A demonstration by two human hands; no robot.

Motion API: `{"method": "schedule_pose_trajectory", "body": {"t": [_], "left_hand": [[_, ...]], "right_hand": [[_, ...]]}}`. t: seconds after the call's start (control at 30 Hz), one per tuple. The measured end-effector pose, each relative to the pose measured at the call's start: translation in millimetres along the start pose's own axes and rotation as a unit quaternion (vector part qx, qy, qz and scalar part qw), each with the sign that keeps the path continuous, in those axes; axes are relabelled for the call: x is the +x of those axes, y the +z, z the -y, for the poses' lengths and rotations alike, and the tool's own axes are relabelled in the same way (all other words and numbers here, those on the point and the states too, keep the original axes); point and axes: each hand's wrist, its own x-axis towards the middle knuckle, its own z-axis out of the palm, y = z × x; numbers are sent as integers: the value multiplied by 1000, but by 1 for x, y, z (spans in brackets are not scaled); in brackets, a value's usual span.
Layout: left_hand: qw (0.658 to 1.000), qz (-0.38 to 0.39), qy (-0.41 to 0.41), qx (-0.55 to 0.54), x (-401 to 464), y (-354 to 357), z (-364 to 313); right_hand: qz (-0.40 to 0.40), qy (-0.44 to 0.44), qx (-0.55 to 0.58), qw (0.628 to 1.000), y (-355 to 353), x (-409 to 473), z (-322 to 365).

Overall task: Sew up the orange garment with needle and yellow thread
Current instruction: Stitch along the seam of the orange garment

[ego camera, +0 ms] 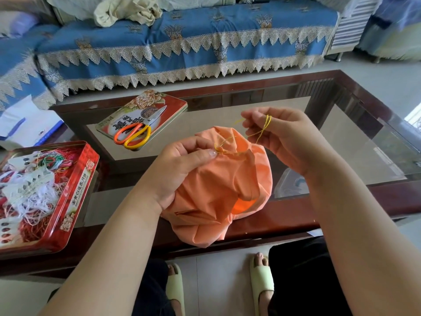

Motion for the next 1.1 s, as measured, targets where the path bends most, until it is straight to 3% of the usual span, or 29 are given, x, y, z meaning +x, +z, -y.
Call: {"method": "schedule_pose_trajectory", "body": {"t": [0.17, 0.37, 0.53, 0.77, 0.93, 1.1], "left_hand": [[999, -24, 31, 33, -1, 2, 3], [990, -45, 99, 89, -5, 8, 2], [988, -58, 111, 85, -5, 7, 2], [993, -39, 99, 56, -4, 5, 4], [993, -37, 107, 31, -5, 6, 1], [989, -81, 125, 1, -4, 7, 3]], "right_hand": [[61, -8, -49, 997, 8, -4, 1], [55, -33, -166, 984, 13, -11, 2], [-49, -75, -126, 988, 18, -10, 2], [-127, -11, -65, 990, 23, -6, -3], [-121, 63, 9, 991, 26, -4, -3], [-74, 29, -128, 989, 29, -11, 0]]}}
